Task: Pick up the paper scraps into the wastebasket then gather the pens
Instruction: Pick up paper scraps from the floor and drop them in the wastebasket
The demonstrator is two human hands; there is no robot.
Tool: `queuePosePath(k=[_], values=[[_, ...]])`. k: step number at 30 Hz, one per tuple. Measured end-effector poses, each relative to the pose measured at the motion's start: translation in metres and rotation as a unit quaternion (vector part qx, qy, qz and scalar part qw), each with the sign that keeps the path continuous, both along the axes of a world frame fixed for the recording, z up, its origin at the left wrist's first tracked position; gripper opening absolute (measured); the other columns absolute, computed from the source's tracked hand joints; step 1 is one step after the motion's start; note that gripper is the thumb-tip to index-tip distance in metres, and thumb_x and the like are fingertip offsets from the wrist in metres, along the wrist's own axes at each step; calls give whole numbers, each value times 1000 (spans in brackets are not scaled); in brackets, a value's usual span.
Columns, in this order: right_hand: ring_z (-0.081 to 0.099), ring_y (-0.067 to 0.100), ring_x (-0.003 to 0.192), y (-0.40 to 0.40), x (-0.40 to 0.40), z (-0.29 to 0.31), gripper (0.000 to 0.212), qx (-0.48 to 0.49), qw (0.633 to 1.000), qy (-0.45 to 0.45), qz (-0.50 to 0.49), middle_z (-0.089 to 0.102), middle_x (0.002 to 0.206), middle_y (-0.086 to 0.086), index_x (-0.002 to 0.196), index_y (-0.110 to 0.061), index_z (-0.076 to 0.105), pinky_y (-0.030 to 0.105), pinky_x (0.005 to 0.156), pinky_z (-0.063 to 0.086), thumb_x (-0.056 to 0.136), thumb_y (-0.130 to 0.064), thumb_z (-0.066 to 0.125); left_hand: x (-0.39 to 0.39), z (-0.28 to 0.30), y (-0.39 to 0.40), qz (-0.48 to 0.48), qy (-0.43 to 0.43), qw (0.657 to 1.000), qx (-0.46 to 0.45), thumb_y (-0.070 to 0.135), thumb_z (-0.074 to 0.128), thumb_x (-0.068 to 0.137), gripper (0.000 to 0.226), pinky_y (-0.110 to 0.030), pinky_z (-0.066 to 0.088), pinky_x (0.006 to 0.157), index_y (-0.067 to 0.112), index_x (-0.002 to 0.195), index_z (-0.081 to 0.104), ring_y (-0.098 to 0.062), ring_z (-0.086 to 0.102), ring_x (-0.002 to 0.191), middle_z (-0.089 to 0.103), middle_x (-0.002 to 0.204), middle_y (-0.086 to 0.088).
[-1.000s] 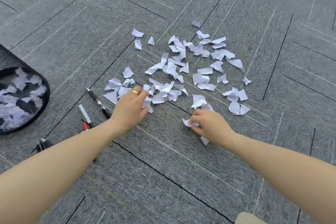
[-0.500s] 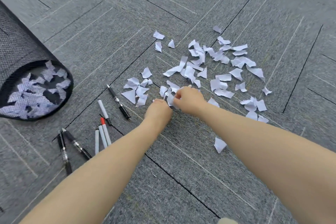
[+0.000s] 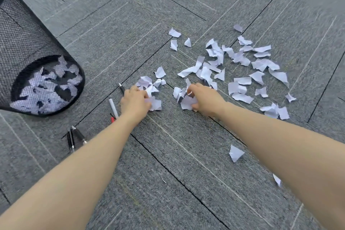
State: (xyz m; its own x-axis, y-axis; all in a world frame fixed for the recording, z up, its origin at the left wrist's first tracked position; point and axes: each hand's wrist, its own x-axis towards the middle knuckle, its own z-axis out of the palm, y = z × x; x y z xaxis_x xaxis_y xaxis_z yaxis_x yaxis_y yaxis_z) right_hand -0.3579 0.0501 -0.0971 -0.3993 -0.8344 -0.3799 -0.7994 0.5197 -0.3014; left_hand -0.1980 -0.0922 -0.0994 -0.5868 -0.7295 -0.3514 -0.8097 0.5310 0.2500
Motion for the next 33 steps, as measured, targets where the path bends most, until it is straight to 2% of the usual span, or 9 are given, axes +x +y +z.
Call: queuePosePath(k=[3,6,10,13,19,23,29,31,33], values=[[59,30,98,0,-1,-3,31,29,999,-29,-32,62,114,8,118,-17,48,36,81,47,88,-12,52,1,-3,10,47,41,998,1,9,55,85,26,-42,39,93,7,111,59,-32,44,111,45,126,-13],[59,30,97,3,1,-2,25,18,998,-37,-52,58,115,8,114,-14,54,38,83,48,89,-13,53,-3,-3,18,66,79,994,19,0,53,87,24,-40,40,84,5,111,51,-34,46,107,48,119,-18],[57,31,91,10,12,-3,8,-19,998,-14,-56,50,102,11,86,-8,58,44,80,50,88,-8,51,-4,-3,26,128,133,981,51,-7,47,86,32,-41,40,73,6,115,44,-37,53,96,56,111,-20],[57,33,84,14,20,-5,20,-46,995,-9,-93,54,89,10,68,-12,46,38,68,47,84,-1,47,-5,-2,29,185,148,967,91,-7,42,87,34,-43,42,67,8,118,43,-37,56,85,58,105,-20],[58,24,72,19,11,10,15,-87,976,-97,-174,64,76,6,73,-12,57,31,63,45,85,-5,54,-8,-2,35,163,152,970,100,-3,45,85,21,-29,34,55,6,95,61,-27,49,67,64,91,-17],[46,7,55,41,-13,56,12,-131,958,-160,-202,54,64,-5,72,-14,60,20,50,35,84,-14,64,-34,15,80,77,182,956,216,4,53,89,9,-22,32,44,10,87,60,-12,42,50,57,74,-3],[43,5,51,153,-12,62,11,-183,872,-225,-394,55,61,0,71,-7,64,19,49,31,80,-11,68,-62,30,179,-60,123,906,400,4,54,83,8,-24,26,47,1,88,60,-13,35,49,51,70,-8],[46,5,56,204,3,45,12,-194,822,-222,-488,57,66,3,75,-2,66,18,52,34,80,-12,68,-59,24,205,-97,94,913,385,4,53,85,10,-25,30,49,2,90,61,-14,39,52,52,80,-6],[45,12,66,248,25,27,20,-195,773,-222,-561,54,70,8,81,9,63,22,54,34,81,-10,67,-54,15,222,-126,90,929,335,6,53,88,8,-27,40,61,9,85,59,-14,48,68,49,97,-1]])
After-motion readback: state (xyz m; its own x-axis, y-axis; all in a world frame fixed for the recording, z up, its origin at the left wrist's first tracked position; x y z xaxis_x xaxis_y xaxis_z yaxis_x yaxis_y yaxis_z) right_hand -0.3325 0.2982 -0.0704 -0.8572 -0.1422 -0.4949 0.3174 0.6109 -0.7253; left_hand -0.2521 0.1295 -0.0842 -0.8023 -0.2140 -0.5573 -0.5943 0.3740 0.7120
